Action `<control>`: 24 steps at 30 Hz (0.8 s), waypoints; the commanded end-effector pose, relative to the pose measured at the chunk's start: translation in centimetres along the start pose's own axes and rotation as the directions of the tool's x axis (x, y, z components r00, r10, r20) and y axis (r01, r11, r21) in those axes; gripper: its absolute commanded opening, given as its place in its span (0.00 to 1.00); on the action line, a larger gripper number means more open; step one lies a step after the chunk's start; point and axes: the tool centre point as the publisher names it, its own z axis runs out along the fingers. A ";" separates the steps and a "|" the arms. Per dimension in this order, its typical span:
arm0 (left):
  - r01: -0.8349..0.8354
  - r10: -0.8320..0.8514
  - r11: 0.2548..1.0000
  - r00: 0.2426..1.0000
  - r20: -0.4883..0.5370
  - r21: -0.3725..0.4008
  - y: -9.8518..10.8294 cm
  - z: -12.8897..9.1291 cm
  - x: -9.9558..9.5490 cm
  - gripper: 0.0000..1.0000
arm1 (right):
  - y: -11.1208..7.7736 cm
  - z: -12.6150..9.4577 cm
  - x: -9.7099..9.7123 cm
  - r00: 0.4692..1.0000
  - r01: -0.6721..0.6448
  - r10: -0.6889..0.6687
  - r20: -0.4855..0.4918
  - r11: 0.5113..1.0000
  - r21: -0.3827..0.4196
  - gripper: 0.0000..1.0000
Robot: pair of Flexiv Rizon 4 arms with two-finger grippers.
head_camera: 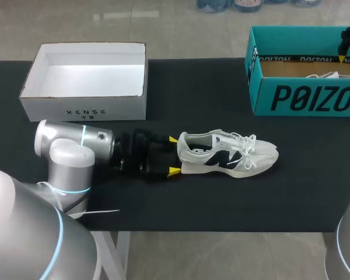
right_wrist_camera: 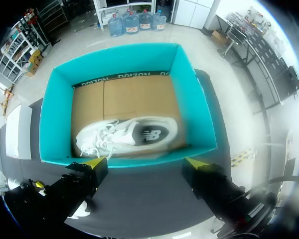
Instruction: Take the shoe out of the shoebox, open the shoe tongue, remove and reinsert the insole, then place the shoe into the shoebox
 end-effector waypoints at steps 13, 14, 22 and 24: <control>0.031 -0.031 1.000 1.000 0.001 -0.001 0.4 1.4 0.7 1.00 | -0.1 0.0 0.0 1.000 -0.001 0.001 0.000 1.000 -0.002 1.00; 0.030 -0.030 1.000 1.000 0.009 -0.010 0.4 1.4 0.7 1.00 | -0.1 0.0 0.0 1.000 -0.001 0.001 0.000 1.000 -0.002 1.00; 0.020 -0.019 1.000 0.999 0.028 -0.017 0.6 1.2 0.6 0.00 | -0.1 0.0 0.0 1.000 -0.001 0.001 0.000 1.000 -0.002 1.00; 0.020 -0.019 1.000 0.999 0.028 -0.017 0.6 1.2 0.6 0.00 | -0.1 0.0 0.0 1.000 -0.001 0.001 0.000 1.000 -0.002 1.00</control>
